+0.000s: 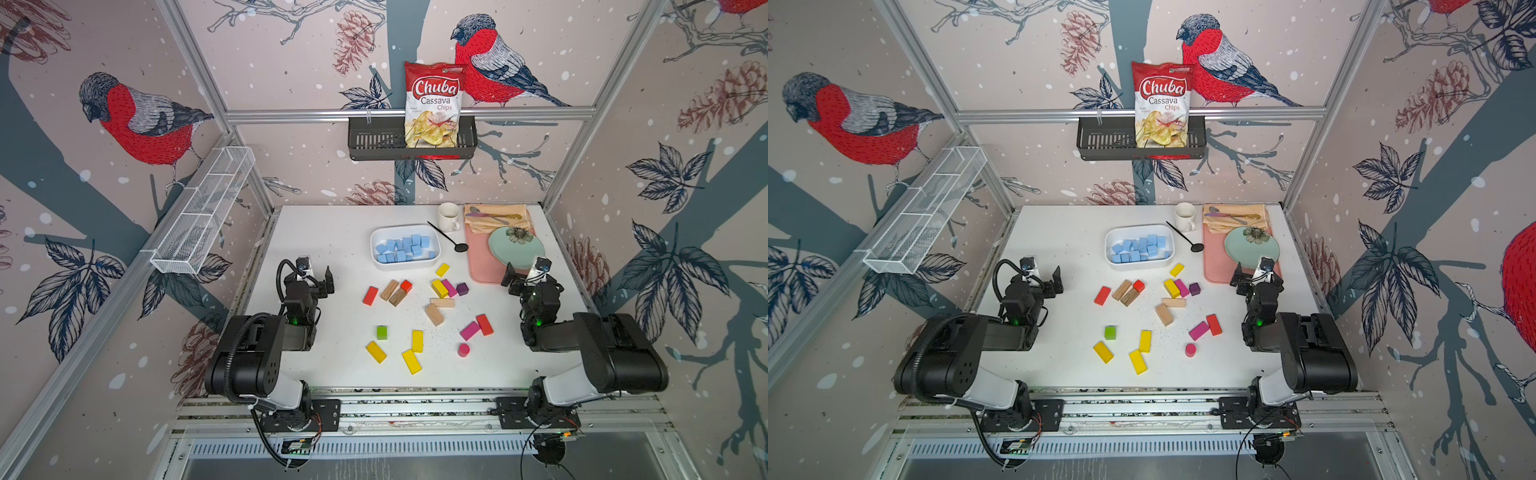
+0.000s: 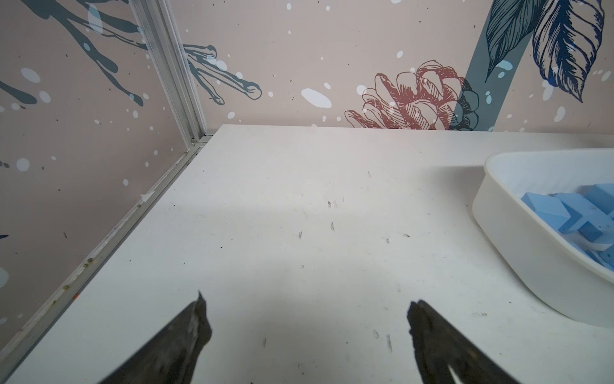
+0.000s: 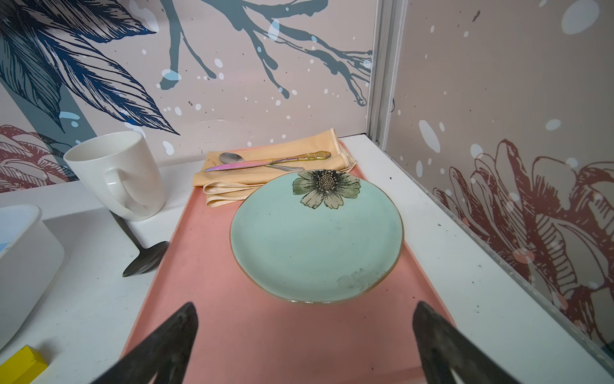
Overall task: Pick out the blue building blocks
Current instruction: Reset both arms
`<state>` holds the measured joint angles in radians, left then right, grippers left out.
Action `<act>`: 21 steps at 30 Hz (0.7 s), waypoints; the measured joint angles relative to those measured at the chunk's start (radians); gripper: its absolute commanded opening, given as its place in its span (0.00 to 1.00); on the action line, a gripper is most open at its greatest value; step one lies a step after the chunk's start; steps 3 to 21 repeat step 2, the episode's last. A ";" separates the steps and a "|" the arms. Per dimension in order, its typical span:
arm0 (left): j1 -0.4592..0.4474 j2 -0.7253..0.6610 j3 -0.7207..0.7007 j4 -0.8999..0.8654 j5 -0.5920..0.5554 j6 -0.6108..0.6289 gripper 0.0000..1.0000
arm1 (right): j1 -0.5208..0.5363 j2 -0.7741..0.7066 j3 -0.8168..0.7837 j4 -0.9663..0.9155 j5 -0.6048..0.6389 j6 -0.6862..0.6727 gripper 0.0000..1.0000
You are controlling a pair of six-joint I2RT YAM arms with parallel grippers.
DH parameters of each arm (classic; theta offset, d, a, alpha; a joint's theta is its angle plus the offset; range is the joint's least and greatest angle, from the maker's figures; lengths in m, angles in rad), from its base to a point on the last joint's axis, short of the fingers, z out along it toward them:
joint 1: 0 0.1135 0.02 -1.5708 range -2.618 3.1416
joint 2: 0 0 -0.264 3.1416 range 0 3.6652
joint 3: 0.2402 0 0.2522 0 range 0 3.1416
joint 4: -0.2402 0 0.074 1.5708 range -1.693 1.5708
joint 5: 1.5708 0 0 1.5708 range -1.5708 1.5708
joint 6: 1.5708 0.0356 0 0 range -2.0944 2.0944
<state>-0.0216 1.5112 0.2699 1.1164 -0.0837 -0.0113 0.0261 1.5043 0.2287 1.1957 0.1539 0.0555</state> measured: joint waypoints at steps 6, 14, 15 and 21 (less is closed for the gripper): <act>0.000 0.000 0.000 0.000 0.000 0.000 0.96 | 0.000 0.000 0.000 0.000 0.000 0.000 0.99; 0.000 0.000 0.000 0.000 0.000 0.000 0.96 | 0.000 0.000 0.000 0.000 0.000 0.000 0.99; 0.000 0.000 0.000 0.000 0.000 0.000 0.96 | 0.000 0.000 0.000 0.000 0.000 0.000 0.99; 0.000 0.000 0.000 0.000 0.000 0.000 0.96 | 0.000 0.000 0.000 0.000 0.000 0.000 0.99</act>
